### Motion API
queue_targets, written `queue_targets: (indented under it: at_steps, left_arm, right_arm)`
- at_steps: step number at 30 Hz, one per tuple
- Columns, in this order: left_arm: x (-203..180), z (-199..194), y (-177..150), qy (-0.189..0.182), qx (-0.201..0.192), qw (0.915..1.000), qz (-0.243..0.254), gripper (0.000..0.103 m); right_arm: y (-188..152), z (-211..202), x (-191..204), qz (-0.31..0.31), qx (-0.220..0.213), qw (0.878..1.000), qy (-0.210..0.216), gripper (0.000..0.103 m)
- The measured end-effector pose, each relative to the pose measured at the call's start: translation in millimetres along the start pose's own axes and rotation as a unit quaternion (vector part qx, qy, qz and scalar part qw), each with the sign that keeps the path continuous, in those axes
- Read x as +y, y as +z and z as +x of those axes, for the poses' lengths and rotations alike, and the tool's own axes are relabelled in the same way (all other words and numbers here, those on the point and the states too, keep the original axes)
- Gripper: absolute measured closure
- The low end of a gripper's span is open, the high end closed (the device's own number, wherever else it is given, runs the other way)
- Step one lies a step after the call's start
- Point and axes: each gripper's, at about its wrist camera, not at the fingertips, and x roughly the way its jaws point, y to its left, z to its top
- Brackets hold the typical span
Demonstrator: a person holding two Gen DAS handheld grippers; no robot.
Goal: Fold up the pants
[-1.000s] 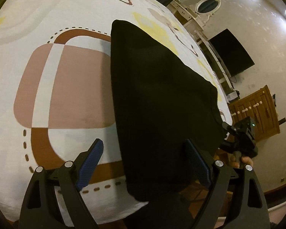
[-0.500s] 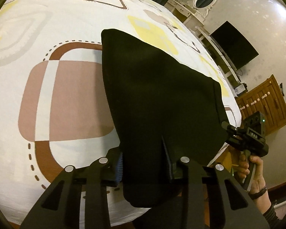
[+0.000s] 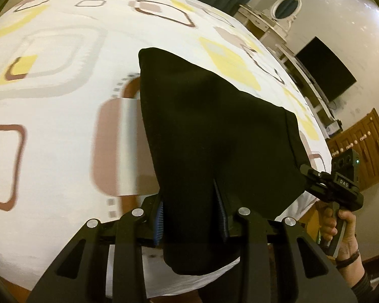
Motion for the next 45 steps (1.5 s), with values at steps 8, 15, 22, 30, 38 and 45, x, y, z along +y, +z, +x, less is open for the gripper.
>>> queue_targets:
  at_steps: [8, 15, 22, 30, 38, 45]
  left_arm:
    - [36, -27, -7, 0.015, -0.010, 0.9994, -0.028, 0.069]
    - [42, -36, -11, 0.024, -0.015, 0.9991, -0.031, 0.069]
    - [42, -34, -11, 0.022, -0.015, 0.9990, -0.035, 0.068]
    - [43, -31, -12, 0.020, -0.017, 0.9991, -0.033, 0.068]
    - [44, -29, -13, 0.023, -0.019, 0.9992, -0.026, 0.066]
    - [48, -41, -22, 0.016, -0.045, 0.9988, 0.009, 0.046]
  right_arm:
    - [-7, 38, 25, -0.018, 0.030, 0.999, 0.019, 0.070]
    - [-12, 49, 35, -0.023, 0.041, 0.999, 0.022, 0.070]
    - [-15, 54, 40, -0.018, 0.044, 0.999, 0.021, 0.070]
    - [-20, 57, 39, -0.008, 0.037, 0.999, 0.031, 0.070]
    - [-23, 56, 35, -0.002, 0.028, 0.999, 0.044, 0.070]
    - [-19, 47, 30, 0.000, 0.030, 0.998, 0.051, 0.053]
